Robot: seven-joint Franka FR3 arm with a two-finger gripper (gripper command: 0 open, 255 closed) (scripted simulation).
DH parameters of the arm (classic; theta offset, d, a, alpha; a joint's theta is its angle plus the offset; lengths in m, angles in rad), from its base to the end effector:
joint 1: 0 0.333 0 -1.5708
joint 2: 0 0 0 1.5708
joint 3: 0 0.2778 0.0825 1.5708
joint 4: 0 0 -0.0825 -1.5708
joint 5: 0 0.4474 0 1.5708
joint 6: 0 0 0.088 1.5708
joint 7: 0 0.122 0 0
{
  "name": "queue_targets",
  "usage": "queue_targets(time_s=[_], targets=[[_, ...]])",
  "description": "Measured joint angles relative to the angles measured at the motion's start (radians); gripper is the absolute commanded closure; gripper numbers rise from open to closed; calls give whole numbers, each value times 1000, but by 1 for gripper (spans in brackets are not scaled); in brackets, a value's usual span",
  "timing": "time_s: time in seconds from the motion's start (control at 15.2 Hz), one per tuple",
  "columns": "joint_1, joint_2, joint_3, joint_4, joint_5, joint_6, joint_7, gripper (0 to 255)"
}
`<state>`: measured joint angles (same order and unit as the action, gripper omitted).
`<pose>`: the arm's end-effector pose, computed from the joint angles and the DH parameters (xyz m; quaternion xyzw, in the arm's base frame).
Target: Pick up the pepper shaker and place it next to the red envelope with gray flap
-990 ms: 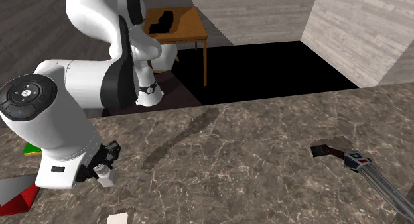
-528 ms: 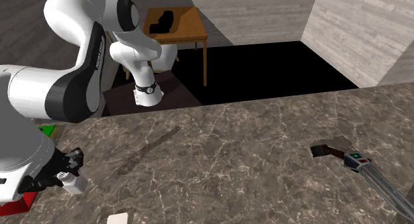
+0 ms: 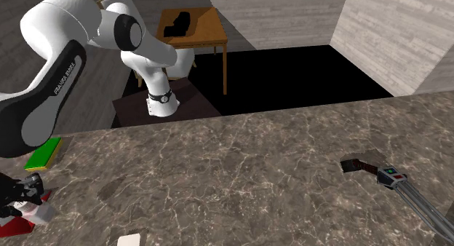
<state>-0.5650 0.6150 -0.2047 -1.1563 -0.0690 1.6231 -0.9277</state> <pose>0.5565 -0.5046 0.3787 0.9886 0.0967 -0.1151 0.0115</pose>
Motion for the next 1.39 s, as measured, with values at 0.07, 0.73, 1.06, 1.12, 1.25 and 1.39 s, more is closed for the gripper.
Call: queue_targets(time_s=[0.07, 0.73, 1.06, 1.12, 1.25, 1.39], targets=[[-22, 38, -3, 58, 6, -17, -22, 255], [-47, 84, -5, 18, 11, 73, -40, 255], [-46, 89, -4, -25, 11, 120, -35, 255], [-46, 89, -4, -28, 11, 122, -34, 255], [-46, 88, -4, -29, 11, 124, -34, 255], [-46, 88, -4, -30, 11, 124, -34, 255]])
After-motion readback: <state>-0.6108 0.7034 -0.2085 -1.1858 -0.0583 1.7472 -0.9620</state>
